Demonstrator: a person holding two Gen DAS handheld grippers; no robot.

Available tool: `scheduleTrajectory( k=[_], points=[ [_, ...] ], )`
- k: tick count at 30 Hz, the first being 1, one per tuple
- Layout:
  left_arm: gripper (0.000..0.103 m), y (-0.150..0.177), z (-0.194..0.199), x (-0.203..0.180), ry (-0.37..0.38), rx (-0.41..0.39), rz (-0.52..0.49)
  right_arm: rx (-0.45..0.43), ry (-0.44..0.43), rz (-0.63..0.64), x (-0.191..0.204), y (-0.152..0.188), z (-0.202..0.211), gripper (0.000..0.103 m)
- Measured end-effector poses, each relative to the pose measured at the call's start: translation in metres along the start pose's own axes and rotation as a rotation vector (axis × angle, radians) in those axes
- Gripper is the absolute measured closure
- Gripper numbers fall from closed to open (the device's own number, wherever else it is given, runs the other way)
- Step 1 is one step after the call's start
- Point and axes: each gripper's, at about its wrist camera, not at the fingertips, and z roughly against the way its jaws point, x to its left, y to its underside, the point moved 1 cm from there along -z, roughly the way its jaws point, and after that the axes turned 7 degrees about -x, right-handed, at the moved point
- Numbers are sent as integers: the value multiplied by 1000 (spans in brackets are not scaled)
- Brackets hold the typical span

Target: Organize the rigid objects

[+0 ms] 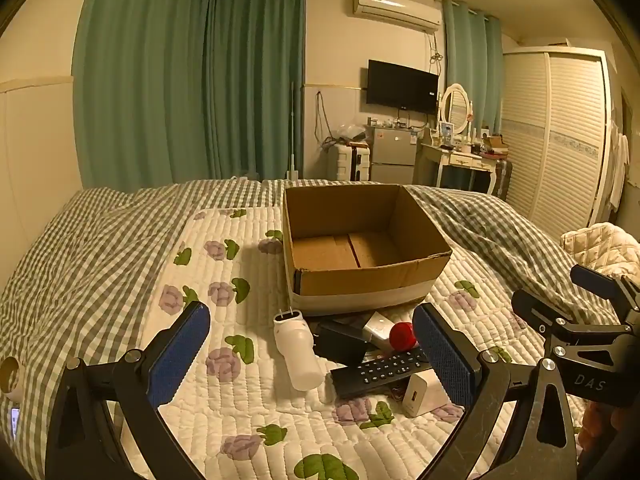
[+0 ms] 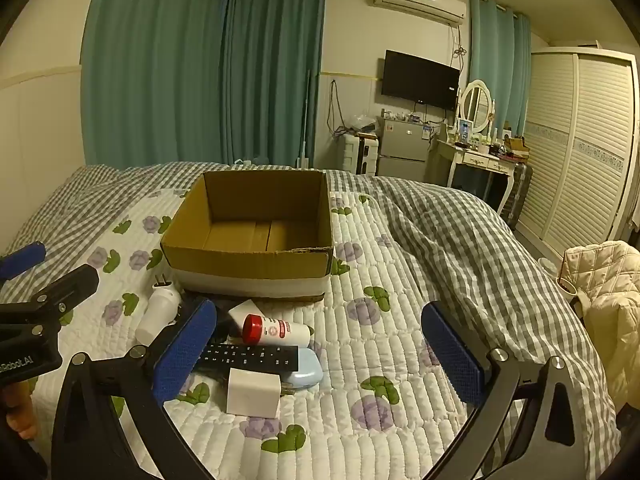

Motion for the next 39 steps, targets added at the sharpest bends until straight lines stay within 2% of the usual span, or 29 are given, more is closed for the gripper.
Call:
scheduleTrajectory(
  k=[39],
  points=[
    [0,2,-3,3,4,5,2,13,4,-8,3,0,1,0]
  ],
)
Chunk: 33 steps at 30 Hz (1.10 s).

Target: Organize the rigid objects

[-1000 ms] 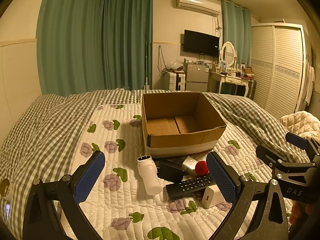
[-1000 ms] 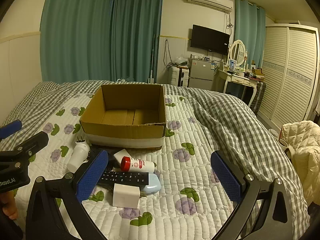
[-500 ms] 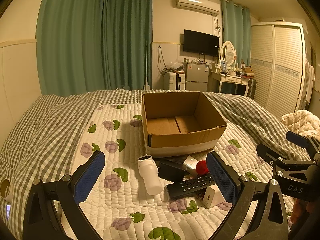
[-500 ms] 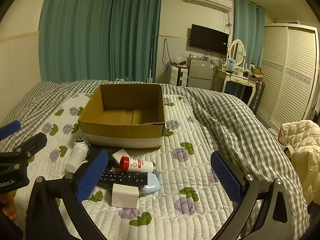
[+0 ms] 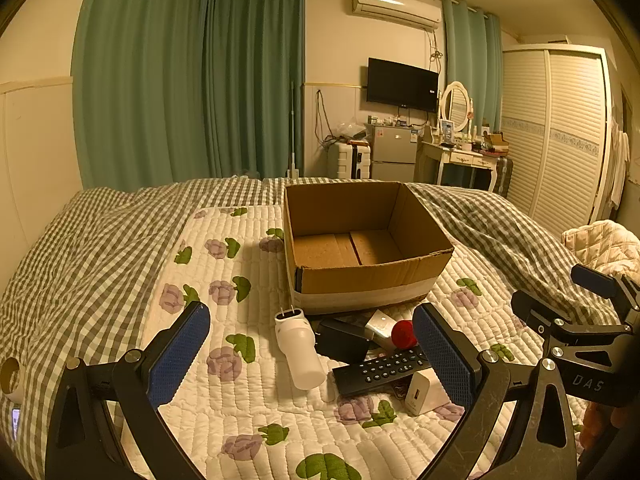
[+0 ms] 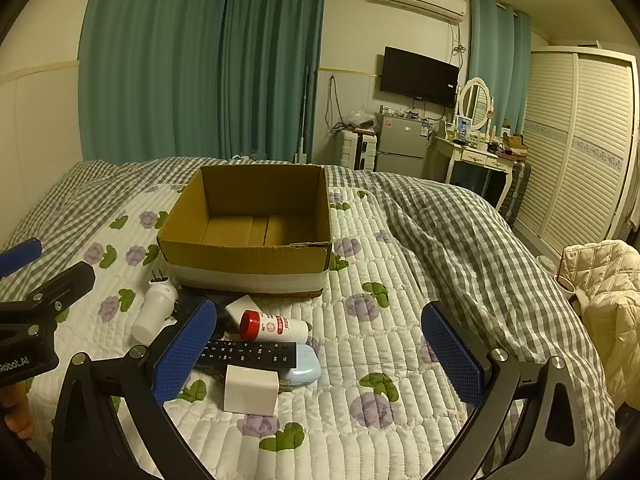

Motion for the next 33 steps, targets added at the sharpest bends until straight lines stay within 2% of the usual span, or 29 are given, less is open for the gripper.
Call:
scheduleTrajectory(
  k=[33],
  points=[
    [0,-6,8,-3,5,-16,-3,6,-6,25,7,1,3,0]
  ],
)
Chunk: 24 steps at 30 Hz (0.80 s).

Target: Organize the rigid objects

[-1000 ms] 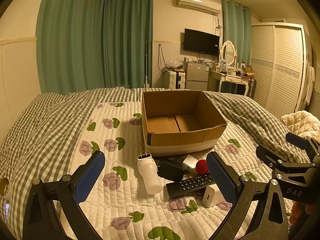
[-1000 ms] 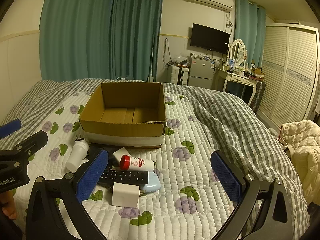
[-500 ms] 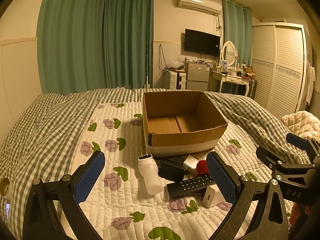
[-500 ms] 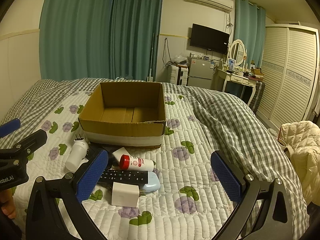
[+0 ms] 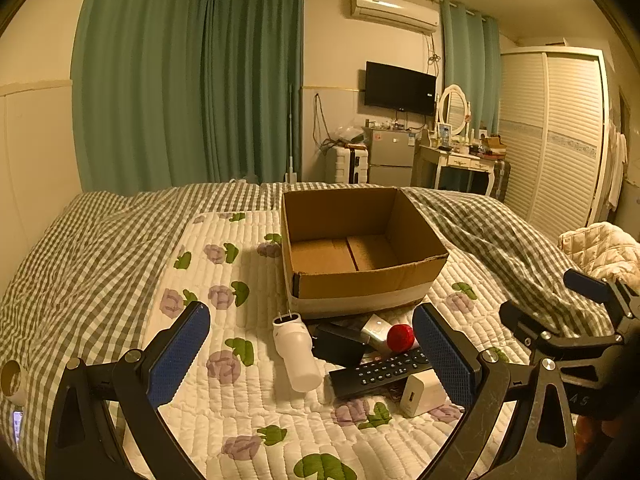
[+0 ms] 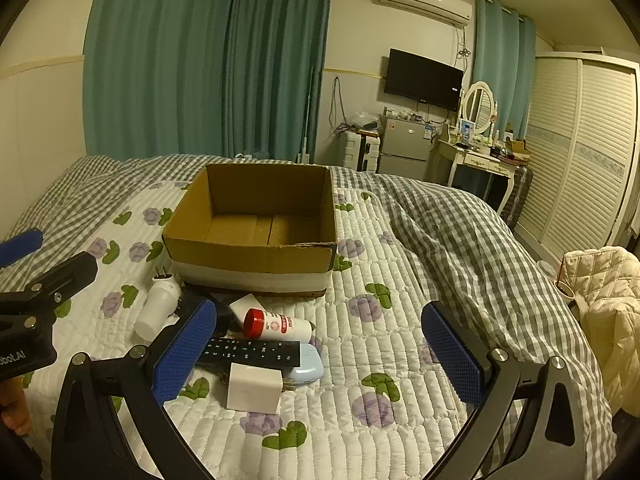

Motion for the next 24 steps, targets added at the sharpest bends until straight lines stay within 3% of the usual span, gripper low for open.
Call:
scheduleTrajectory(
  k=[3,7,11,14,19,24],
  points=[
    [0,0,-1,2,-5,6,-4,5,-3,11,3,0,0,0],
    [0,12,-21,11,-49,75,4,55,10,8,4,10,-13,0],
    [0,34,-44,29,-64,173,41,182,5,33,15,38,-44,0],
    [0,47,-57,39,-91,236,56,282,-60,33,28,55,-66,1],
    [1,61,-67,48,-100,286,83,454,-138,-30,40,76,-102,15],
    [3,68,-76,45,-78,330,92,528,-188,-105,36,87,-126,35]
  ],
)
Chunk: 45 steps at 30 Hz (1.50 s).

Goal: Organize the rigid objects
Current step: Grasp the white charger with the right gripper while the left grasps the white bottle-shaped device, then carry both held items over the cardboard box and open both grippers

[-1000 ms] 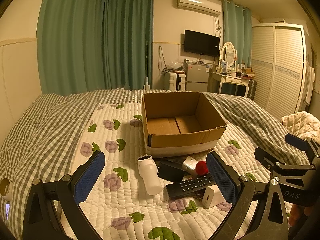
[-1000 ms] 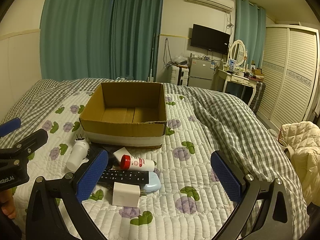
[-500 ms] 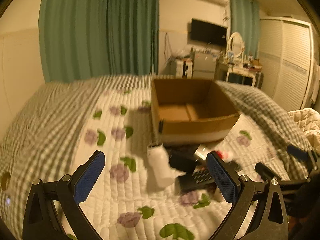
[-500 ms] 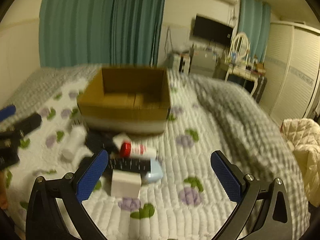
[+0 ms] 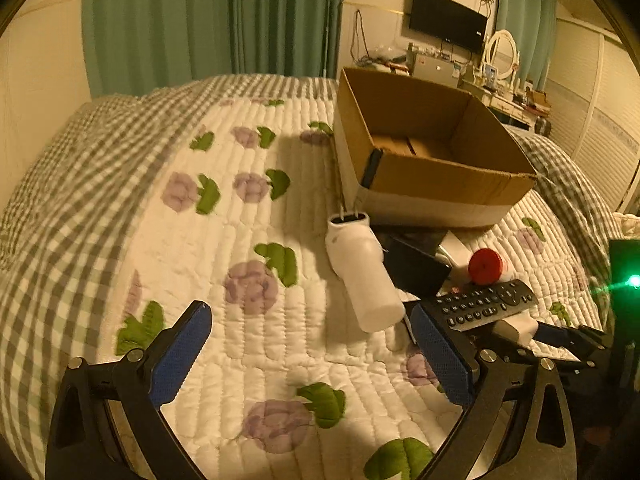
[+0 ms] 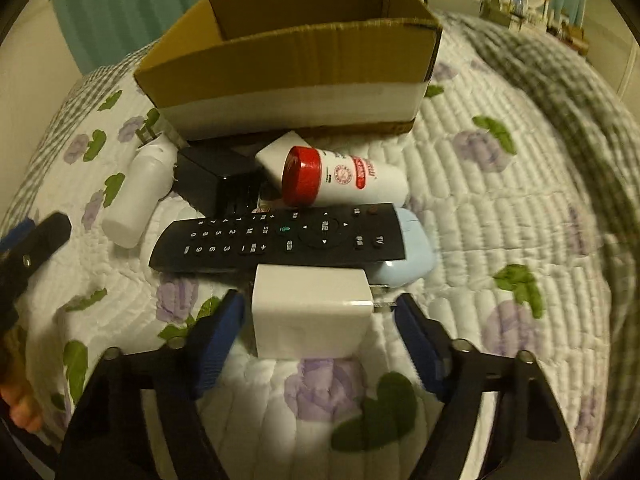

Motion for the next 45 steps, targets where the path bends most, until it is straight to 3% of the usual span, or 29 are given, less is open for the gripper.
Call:
scheduleTrajectory(
  k=[5,12,16,23,24,26,28,34,40,45],
  points=[
    [12,-5,-8,-9,11,32,1,-12,-14,-5,-4,-1,5,35],
    [22,-25,-36,-21,18,86,-6,-167,32,74,-1,-24,58,36],
    [24,-30,-65,-26,-37,146,-33,-221,54,62,-6,-48,67,36],
    [42,-28,-102,-32,-38,215,-66,-241,92,59,-21,-82,49,36],
    [44,-29,-103,-32,-26,214,-71,-242,89,49,-24,-84,46,36],
    [57,-31,-105,-32,19,226,-73,-244,76,39,-26,-85,40,36],
    [57,-32,-106,-31,31,241,-75,-239,73,40,-27,-83,35,36],
    [58,-33,-86,-39,39,215,-86,-229,62,40,-25,-77,29,36],
    [58,-38,-31,-43,37,140,-86,-269,55,57,-20,-79,54,36],
    [58,-79,8,-49,59,35,-94,-333,23,63,-12,-95,91,36]
  ],
)
